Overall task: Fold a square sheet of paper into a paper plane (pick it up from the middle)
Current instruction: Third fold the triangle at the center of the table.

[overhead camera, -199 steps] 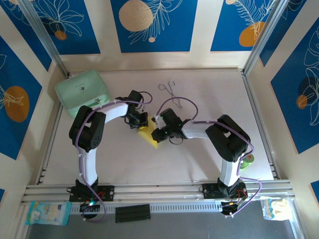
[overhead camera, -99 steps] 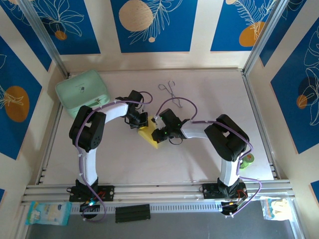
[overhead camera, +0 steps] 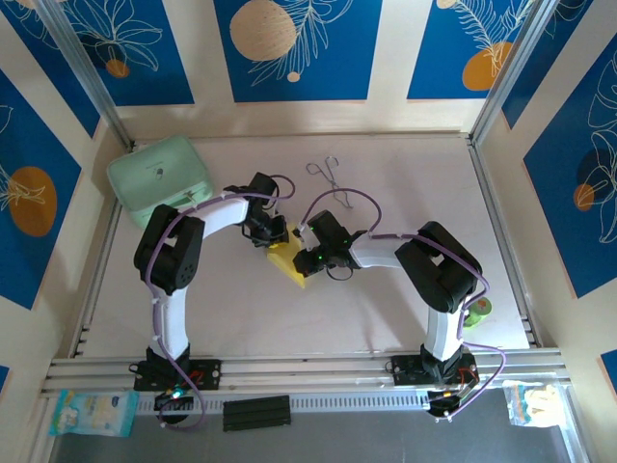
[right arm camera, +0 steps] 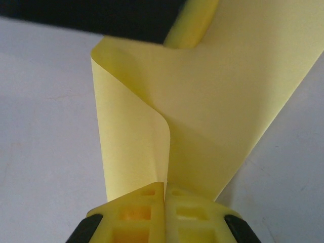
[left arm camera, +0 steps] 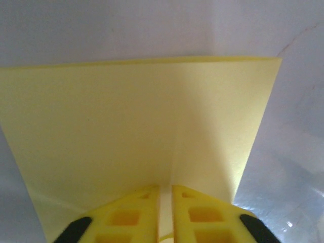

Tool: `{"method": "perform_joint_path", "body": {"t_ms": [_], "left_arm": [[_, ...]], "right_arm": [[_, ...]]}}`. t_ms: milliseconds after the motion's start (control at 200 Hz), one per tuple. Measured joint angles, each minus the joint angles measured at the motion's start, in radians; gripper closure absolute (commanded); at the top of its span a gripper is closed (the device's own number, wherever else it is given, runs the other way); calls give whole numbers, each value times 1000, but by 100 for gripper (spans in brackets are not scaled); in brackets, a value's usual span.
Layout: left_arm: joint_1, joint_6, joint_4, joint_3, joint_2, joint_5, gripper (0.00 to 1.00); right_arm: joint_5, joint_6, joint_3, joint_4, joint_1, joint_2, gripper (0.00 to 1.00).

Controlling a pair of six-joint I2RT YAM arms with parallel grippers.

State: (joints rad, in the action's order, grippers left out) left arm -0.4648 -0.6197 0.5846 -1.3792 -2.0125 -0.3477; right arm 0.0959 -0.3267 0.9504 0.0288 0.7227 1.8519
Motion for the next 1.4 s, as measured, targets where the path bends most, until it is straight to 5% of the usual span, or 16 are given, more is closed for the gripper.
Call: {"method": "perform_joint_path", "body": {"t_ms": [200, 495, 940, 1401], "left_arm": [[13, -76, -47, 44, 136, 33, 74], [-2, -229, -308, 394, 413, 27, 74], [-58, -423, -647, 614, 399, -3, 85], [-61, -449, -752, 675, 345, -19, 86]], "right_arm": [[0, 0, 0, 0, 0, 0, 100], [-2, 1, 12, -16, 0, 4, 100], [-2, 1, 25, -30, -1, 11, 100], [-2, 0, 26, -31, -3, 12, 100]]}}
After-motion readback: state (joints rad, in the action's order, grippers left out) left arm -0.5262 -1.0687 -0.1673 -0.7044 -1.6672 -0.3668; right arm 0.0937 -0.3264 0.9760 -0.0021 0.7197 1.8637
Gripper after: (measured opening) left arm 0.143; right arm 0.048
